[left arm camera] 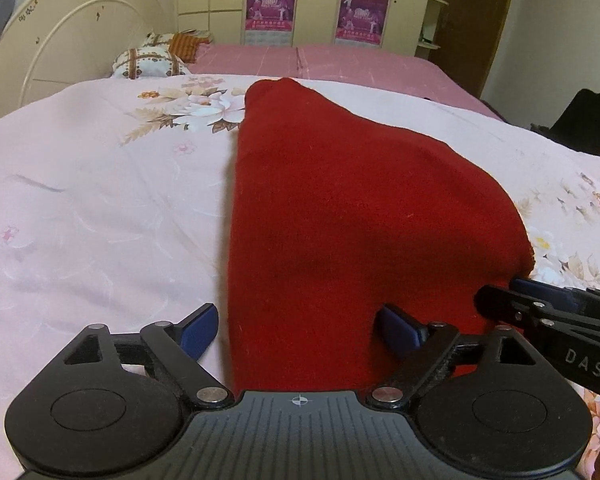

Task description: Fold small clothes

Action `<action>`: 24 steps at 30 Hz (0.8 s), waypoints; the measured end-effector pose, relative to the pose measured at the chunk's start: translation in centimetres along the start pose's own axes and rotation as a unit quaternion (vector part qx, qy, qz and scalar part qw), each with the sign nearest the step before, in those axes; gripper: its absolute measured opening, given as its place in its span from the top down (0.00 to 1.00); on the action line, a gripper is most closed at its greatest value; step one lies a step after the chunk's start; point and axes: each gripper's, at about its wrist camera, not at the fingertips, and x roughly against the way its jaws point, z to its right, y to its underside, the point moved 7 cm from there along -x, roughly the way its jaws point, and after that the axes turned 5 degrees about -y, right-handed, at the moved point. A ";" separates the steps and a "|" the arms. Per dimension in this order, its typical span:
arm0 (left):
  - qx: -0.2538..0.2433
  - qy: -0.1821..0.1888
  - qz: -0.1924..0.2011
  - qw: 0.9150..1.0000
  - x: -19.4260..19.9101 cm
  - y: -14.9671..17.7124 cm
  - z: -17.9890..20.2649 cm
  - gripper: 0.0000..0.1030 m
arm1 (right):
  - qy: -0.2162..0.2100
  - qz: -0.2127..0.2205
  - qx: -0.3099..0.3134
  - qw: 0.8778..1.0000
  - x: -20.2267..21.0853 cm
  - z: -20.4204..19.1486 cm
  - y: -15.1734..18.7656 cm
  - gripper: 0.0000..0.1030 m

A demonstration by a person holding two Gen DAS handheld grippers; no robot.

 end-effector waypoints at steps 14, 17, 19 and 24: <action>0.005 0.011 0.061 0.998 2.1 -5.3 0.7 0.15 | 0.003 0.038 0.012 0.999 0.9 0.4 -4.6 0.61; 0.007 0.014 0.045 0.999 0.1 -6.7 1.2 0.15 | 0.007 0.039 0.017 0.999 -0.7 0.9 -6.0 0.61; 0.012 0.003 0.036 0.999 -1.5 -7.3 1.0 0.15 | 0.006 0.041 0.017 0.999 -2.0 1.1 -6.9 0.61; 0.019 -0.004 0.007 1.000 -4.5 -7.0 0.9 0.00 | 0.024 -0.003 0.030 0.999 -6.0 1.9 -6.3 0.64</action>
